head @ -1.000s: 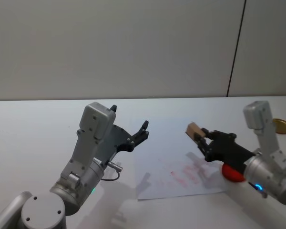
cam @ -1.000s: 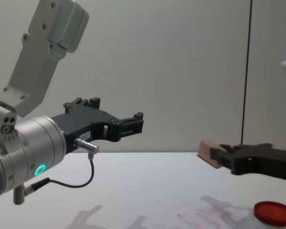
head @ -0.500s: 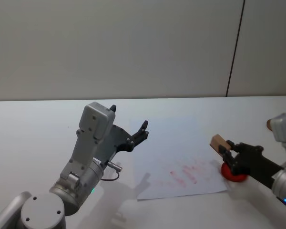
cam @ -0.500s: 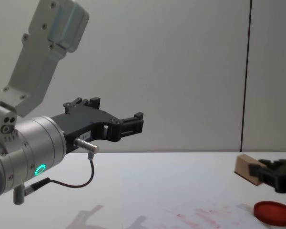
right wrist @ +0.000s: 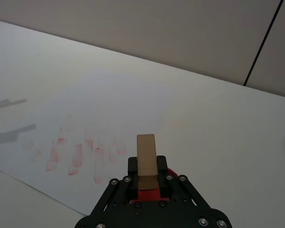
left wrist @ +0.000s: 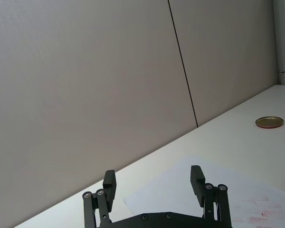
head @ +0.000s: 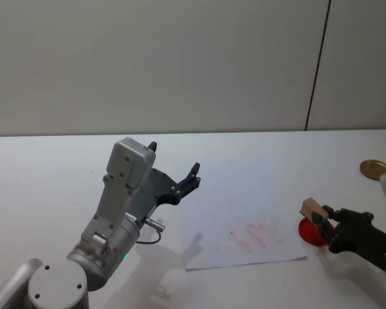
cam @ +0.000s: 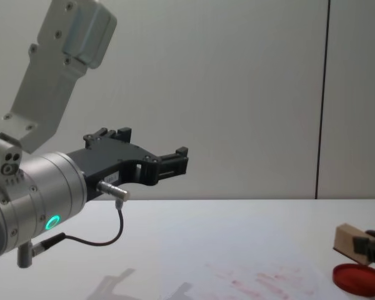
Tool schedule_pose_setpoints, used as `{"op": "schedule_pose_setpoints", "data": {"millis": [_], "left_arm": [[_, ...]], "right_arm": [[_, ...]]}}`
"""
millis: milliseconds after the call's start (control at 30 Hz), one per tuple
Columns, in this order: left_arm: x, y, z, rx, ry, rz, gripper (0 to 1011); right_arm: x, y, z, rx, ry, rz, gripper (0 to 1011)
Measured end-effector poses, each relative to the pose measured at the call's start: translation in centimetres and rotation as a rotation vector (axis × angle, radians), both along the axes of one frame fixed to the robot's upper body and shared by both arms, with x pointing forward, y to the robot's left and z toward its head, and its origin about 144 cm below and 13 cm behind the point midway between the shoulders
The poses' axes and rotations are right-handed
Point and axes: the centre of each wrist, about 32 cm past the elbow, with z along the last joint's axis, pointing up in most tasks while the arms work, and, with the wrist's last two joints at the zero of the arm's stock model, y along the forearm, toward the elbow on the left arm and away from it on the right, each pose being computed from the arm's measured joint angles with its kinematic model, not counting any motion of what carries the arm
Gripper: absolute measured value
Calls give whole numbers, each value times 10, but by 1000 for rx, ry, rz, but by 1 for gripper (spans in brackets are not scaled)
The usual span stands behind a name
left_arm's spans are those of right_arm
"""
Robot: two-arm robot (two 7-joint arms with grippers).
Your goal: Use the one hand to pick up the stamp and affix it onto the A4 paper.
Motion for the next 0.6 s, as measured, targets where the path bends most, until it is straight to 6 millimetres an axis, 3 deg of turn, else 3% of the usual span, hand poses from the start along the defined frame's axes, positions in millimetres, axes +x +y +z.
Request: {"op": "schedule_pose_setpoints", "data": {"millis": [500,600], "left_arm": [[0,0,0,0,0,0,993],[0,0,0,0,0,0,993]], "right_arm": [[-4,-7,-5,-29,46,-11,217],[-5,-8,-6,-33,54,-14,276]]}}
